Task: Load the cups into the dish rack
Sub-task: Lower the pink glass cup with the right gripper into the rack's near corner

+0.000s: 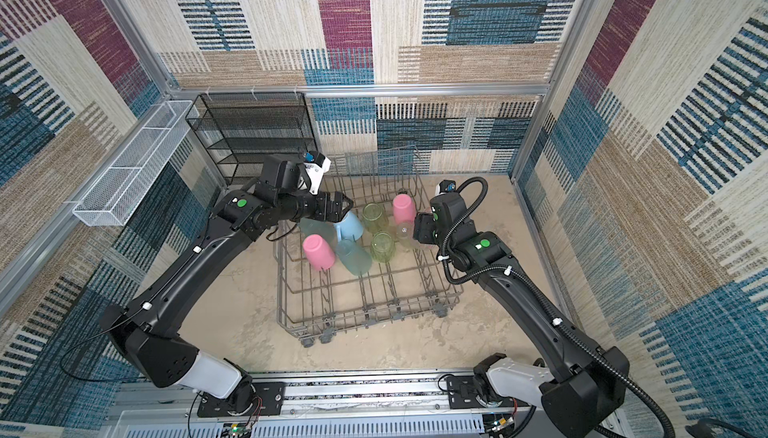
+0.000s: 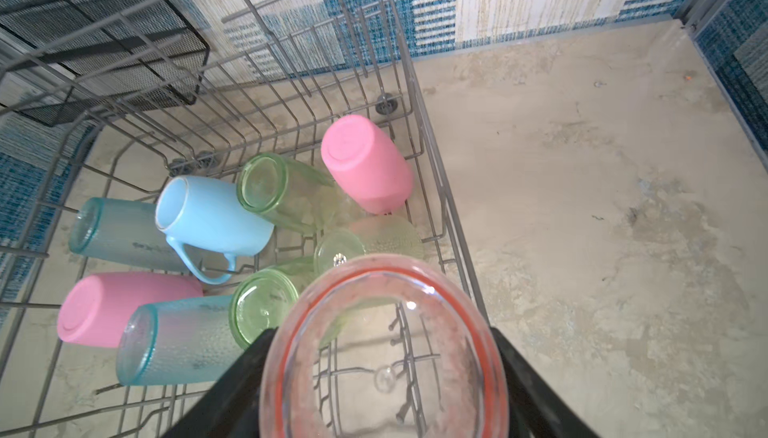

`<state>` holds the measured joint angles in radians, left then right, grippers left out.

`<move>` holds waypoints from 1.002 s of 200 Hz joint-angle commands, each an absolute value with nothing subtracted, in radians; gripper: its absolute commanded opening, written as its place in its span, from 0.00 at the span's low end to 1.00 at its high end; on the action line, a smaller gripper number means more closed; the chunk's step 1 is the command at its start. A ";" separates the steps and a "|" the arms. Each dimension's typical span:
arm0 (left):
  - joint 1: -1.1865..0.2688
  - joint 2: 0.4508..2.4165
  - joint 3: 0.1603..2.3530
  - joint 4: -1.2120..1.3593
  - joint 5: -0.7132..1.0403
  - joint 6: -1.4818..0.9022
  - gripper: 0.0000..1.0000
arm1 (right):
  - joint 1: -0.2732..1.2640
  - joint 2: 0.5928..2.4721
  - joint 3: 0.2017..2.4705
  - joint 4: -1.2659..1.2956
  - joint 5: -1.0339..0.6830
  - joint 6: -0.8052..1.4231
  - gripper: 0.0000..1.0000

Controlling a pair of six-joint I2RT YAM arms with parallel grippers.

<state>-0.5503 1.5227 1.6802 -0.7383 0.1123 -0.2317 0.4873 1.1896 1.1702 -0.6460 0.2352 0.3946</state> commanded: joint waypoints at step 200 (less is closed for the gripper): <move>-0.586 1.351 1.460 -0.672 -0.069 -0.141 0.97 | 0.601 1.247 0.942 -0.553 0.405 0.463 0.55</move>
